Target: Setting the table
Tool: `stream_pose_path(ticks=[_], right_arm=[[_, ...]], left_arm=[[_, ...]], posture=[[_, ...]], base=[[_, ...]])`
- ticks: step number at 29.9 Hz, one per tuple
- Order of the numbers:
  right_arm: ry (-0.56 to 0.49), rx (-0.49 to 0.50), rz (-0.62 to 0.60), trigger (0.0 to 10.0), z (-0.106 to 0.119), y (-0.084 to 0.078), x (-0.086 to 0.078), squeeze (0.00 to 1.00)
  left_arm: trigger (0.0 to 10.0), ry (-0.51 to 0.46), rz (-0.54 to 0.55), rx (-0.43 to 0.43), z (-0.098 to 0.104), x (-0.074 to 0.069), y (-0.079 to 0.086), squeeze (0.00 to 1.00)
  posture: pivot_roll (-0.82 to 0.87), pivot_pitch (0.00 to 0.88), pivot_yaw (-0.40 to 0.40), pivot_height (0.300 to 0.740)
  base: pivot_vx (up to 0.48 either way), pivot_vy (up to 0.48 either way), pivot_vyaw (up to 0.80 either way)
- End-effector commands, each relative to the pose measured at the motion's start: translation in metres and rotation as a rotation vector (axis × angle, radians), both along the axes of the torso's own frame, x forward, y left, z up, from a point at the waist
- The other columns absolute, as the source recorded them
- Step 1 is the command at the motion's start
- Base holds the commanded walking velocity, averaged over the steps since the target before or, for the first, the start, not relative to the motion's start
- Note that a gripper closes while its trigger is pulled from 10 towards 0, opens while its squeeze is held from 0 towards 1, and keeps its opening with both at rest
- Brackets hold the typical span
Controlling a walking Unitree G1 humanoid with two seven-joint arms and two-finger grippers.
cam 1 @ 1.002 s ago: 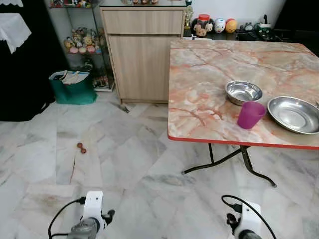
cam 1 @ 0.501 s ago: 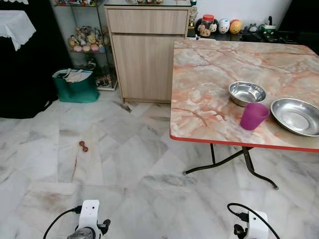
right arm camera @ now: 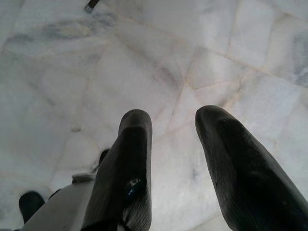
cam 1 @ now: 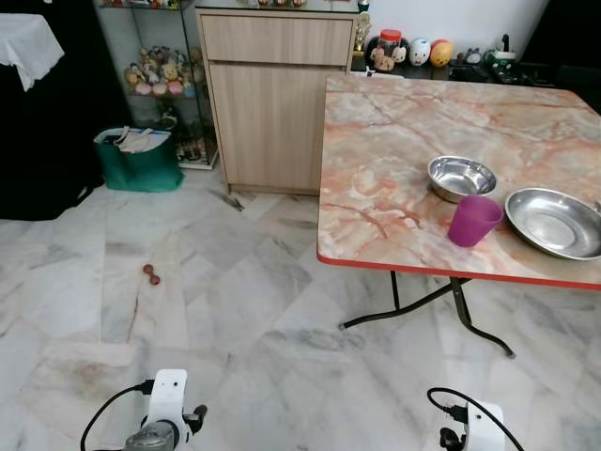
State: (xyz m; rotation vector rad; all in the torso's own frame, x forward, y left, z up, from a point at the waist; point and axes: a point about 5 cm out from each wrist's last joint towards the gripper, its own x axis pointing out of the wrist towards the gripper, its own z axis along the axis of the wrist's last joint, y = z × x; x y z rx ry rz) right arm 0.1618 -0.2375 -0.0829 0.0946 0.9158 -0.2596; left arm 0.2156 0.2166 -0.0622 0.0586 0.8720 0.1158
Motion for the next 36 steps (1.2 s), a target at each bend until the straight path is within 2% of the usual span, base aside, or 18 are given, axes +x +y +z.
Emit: stream_pose_path(ticks=[1, 7, 16, 20, 31, 36], right_arm=[[0.008, 0.006, 0.002, 10.0, -0.002, 0.003, -0.003, 0.00], [-0.008, 0.022, -0.027, 10.0, -0.003, 0.007, -0.003, 0.00], [0.029, 0.035, -0.027, 10.0, -0.010, 0.010, -0.019, 0.00], [0.020, 0.032, -0.030, 10.0, -0.007, 0.012, -0.011, 0.00], [0.000, 0.016, -0.057, 10.0, -0.005, 0.011, -0.007, 0.00], [-0.001, 0.008, -0.050, 10.0, -0.005, 0.010, -0.005, 0.00]], left_arm=[[10.0, 0.023, 0.034, -0.009, -0.005, -0.008, 0.000, 0.00], [10.0, 0.030, -0.011, 0.009, -0.004, -0.008, 0.001, 0.00], [10.0, 0.002, -0.035, 0.026, 0.001, 0.001, 0.003, 0.00], [10.0, 0.007, -0.036, 0.025, 0.000, 0.000, 0.000, 0.00], [10.0, 0.026, -0.032, 0.021, -0.005, -0.008, 0.000, 0.00], [10.0, 0.027, -0.031, 0.021, -0.005, -0.008, 0.000, 0.00]], posture=[[0.06, 0.000, -0.053, 0.731], [0.04, 0.000, -0.020, 0.731], [0.05, 0.000, -0.012, 0.731], [0.04, 0.000, -0.013, 0.731], [0.05, 0.000, -0.031, 0.731], [0.06, 0.000, -0.034, 0.731]], base=[[0.000, 0.000, 0.00], [0.000, 0.000, 0.00], [0.000, 0.000, 0.00], [0.000, -0.211, 0.00], [0.000, -0.282, 0.00], [0.000, -0.284, -0.79]])
